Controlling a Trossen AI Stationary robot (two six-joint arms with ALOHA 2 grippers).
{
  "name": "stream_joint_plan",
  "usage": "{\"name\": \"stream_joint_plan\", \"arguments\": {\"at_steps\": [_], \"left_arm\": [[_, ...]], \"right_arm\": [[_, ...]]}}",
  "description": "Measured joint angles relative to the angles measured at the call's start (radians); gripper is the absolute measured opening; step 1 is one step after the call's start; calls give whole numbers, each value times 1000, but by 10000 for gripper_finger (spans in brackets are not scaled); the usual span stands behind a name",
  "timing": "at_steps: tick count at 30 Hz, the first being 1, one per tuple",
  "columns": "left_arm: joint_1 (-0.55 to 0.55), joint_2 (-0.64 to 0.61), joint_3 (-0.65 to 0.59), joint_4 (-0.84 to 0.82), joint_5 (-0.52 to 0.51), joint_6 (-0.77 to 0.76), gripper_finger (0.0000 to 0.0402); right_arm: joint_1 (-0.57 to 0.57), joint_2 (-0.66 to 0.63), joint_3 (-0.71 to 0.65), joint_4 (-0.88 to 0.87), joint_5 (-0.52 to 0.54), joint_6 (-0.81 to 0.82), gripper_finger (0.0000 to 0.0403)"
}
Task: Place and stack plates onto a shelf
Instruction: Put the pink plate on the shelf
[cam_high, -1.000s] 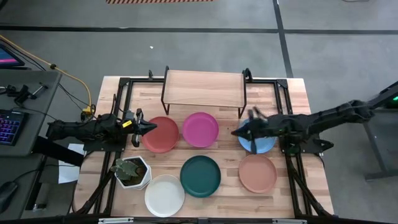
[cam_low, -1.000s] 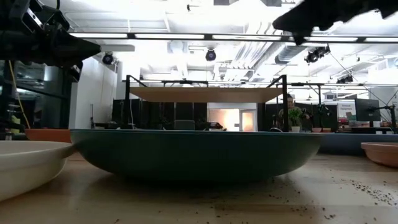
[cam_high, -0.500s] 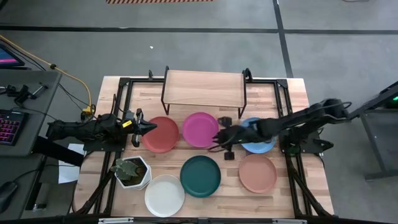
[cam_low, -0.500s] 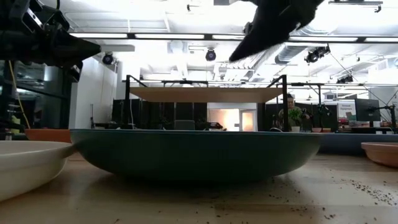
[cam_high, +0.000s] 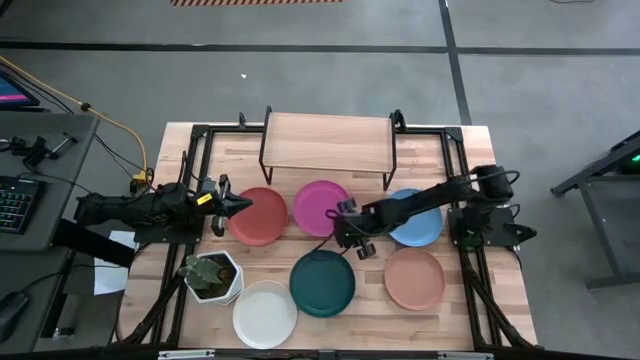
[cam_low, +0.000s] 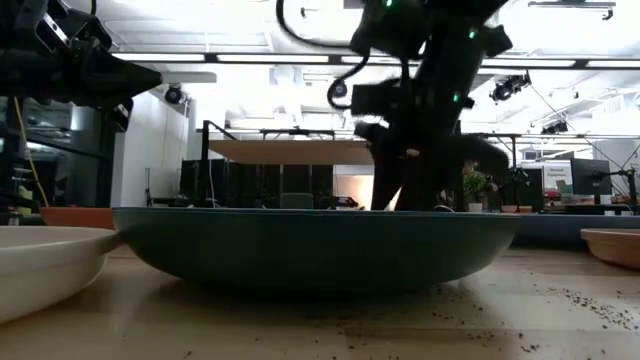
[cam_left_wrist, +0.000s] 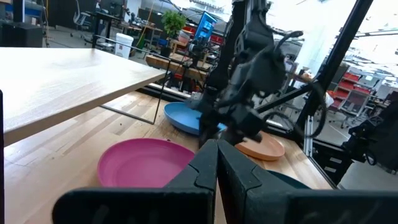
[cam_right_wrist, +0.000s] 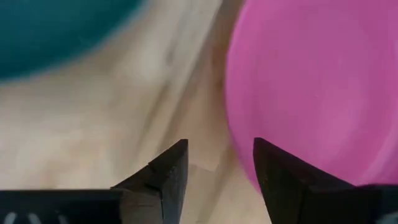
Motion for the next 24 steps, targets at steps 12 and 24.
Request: {"name": "stream_joint_plan", "arguments": {"at_steps": [12,24], "left_arm": [[0,0,0,0,0,0,0],[0,0,0,0,0,0,0]], "right_arm": [[-66,29,0,13,32,-65,109],[-85,69,2,20,22,-80,26]]}}
